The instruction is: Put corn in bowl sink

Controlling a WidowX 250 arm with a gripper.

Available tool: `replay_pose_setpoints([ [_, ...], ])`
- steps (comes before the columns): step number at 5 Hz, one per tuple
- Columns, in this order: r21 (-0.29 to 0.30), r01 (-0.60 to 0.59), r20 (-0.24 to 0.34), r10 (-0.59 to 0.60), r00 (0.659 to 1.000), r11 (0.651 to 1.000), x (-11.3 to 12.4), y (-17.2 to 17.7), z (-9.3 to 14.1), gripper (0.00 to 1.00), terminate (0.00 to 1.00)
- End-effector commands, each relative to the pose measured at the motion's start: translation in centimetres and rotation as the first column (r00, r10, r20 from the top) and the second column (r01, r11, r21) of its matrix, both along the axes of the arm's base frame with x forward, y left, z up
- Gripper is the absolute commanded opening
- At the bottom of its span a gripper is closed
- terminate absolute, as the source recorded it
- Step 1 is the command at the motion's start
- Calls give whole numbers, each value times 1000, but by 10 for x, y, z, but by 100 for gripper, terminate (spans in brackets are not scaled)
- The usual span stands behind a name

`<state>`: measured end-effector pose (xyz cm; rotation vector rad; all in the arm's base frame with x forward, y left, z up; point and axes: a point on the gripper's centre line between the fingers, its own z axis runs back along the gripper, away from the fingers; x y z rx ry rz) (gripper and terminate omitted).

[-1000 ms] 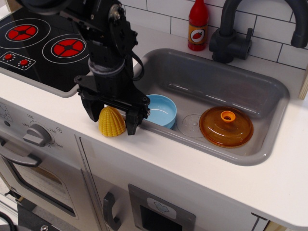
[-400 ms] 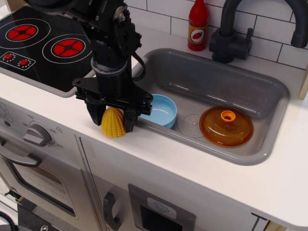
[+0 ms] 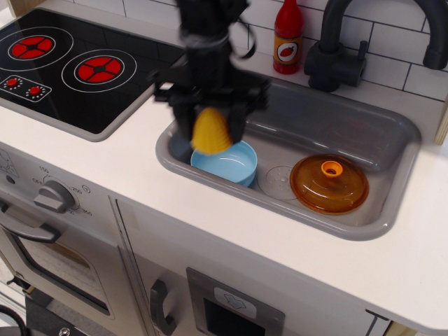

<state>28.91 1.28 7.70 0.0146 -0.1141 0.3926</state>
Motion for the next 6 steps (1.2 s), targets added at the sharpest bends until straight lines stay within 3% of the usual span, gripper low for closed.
replay_pose_setpoints([
  [1, 57, -61, 56, 58, 997, 996, 43, -15, -16, 0, 0],
  [3, 122, -69, 54, 63, 997, 990, 54, -3, -45, 0, 0],
  [6, 133, -38, 59, 31, 998, 990, 45, 14, -49, 0, 0],
])
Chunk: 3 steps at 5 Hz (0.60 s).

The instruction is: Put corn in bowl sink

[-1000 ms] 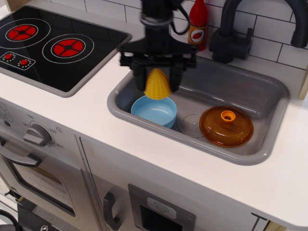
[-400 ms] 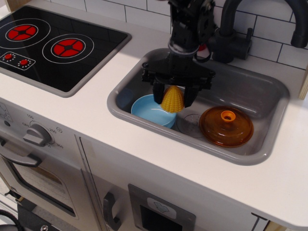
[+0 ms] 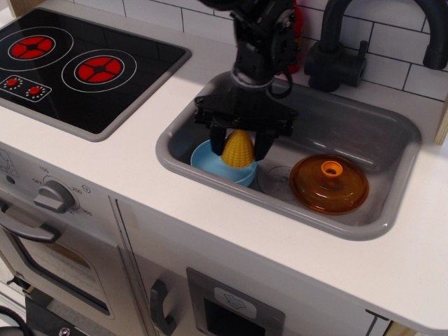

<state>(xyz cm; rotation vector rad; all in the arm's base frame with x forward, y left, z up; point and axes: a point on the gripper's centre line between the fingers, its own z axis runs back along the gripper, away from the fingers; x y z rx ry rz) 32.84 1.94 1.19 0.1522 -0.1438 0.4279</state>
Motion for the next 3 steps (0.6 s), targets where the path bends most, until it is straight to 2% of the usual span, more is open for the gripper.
replay_pose_setpoints([
  [1, 8, 28, 58, -28, 998, 1000, -1, 8, 13, 0, 0],
  [2, 16, 19, 55, -20, 998, 1000, 0, 9, 10, 100, 0],
  [3, -3, 25, 67, -25, 997, 1000, -3, 8, 18, 100, 0],
])
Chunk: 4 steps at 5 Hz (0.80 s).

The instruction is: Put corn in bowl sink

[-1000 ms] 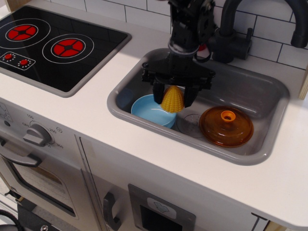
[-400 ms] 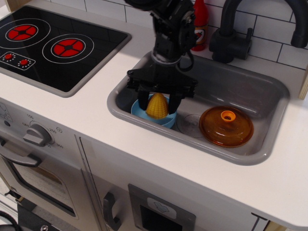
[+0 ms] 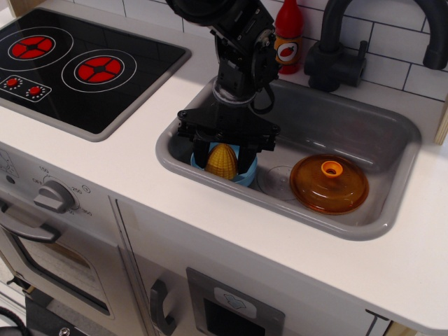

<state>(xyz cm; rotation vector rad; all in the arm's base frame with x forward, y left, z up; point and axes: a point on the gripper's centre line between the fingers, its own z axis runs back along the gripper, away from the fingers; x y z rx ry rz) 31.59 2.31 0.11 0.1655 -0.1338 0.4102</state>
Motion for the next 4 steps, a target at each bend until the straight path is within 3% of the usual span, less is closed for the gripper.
replay_pose_setpoints([
  [1, -51, -20, 80, 24, 997, 999, 8, 5, 45, 100, 0],
  [3, -108, -40, 74, 48, 996, 993, 14, -7, 77, 100, 0],
  [4, -108, -40, 74, 48, 996, 993, 14, -7, 77, 100, 0],
])
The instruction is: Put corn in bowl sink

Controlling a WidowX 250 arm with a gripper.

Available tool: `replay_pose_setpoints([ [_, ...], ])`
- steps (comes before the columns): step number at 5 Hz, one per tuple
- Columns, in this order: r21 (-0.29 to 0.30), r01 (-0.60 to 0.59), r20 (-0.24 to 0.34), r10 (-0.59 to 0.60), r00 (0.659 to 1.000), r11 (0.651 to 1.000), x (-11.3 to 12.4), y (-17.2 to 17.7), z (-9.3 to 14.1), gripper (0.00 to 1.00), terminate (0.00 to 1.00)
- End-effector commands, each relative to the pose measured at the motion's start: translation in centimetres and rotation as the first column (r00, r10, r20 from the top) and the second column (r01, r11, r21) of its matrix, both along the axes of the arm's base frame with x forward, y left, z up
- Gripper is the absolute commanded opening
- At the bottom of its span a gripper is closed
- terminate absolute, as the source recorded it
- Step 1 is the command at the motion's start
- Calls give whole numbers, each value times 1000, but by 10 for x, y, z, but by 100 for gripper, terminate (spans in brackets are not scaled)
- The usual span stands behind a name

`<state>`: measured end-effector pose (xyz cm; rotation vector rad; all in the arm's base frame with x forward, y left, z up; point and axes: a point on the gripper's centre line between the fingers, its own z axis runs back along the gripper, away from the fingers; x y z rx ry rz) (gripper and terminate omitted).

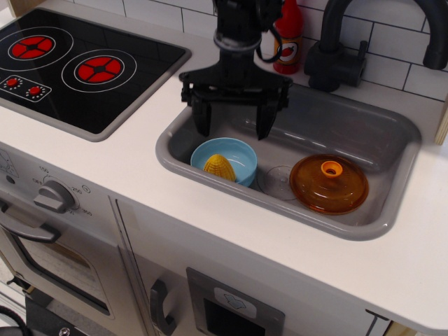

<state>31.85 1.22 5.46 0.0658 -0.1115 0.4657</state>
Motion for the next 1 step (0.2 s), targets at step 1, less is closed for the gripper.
replay_pose_setpoints([
  [1, -1, 1, 74, -1, 997, 1000, 12, 4, 23, 100, 100],
])
